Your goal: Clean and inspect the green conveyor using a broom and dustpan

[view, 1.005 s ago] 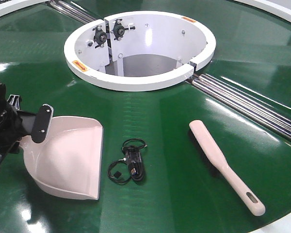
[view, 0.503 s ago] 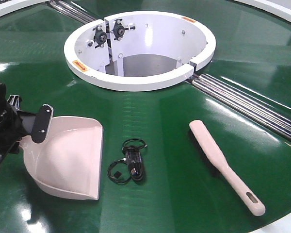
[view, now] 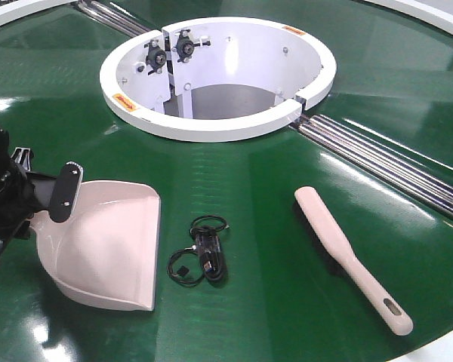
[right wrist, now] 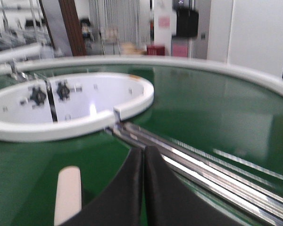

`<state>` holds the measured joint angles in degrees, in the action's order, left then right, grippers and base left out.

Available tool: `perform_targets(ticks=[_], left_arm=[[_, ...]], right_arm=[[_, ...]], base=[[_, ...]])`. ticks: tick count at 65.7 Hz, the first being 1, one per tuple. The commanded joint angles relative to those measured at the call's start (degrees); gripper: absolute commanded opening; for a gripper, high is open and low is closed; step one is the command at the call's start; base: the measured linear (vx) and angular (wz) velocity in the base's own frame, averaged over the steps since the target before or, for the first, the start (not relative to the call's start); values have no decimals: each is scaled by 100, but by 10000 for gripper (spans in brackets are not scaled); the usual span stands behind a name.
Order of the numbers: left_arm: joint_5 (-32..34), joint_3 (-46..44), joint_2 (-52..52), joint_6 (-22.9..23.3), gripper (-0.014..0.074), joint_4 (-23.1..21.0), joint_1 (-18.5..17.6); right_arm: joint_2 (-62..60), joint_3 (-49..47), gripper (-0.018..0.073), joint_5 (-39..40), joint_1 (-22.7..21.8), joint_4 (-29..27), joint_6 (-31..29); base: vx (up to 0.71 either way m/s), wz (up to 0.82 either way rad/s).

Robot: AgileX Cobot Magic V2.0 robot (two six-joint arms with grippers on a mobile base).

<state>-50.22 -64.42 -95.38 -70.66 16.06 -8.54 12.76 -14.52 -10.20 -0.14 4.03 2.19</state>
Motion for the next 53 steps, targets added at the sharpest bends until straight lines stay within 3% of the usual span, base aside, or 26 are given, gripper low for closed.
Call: perform_targets(ticks=[1,10,33,43,53], left_arm=[[-42,-173,216,-39,-7,34,-39],[-42,-173,216,-39,-7,34,-39],[-40,-173,216,-39,-6,34,-39],[-40,-173,216,-39,-6,34,-39],[-40,-173,216,-39,-6,34,-39]], right_arm=[[670,-614,-10,-313,-38,6,-5],[1341,-1029,-10,-931,-38,-278,151],[1896,-1072,1,-943,-30,-403,81],[1896,-1142,87,-1210,-23,-465,81],[1929,-1528,249,-1705,262,-403,-94]], base=[[0,0],[0,0],[0,0],[0,0],[0,0]])
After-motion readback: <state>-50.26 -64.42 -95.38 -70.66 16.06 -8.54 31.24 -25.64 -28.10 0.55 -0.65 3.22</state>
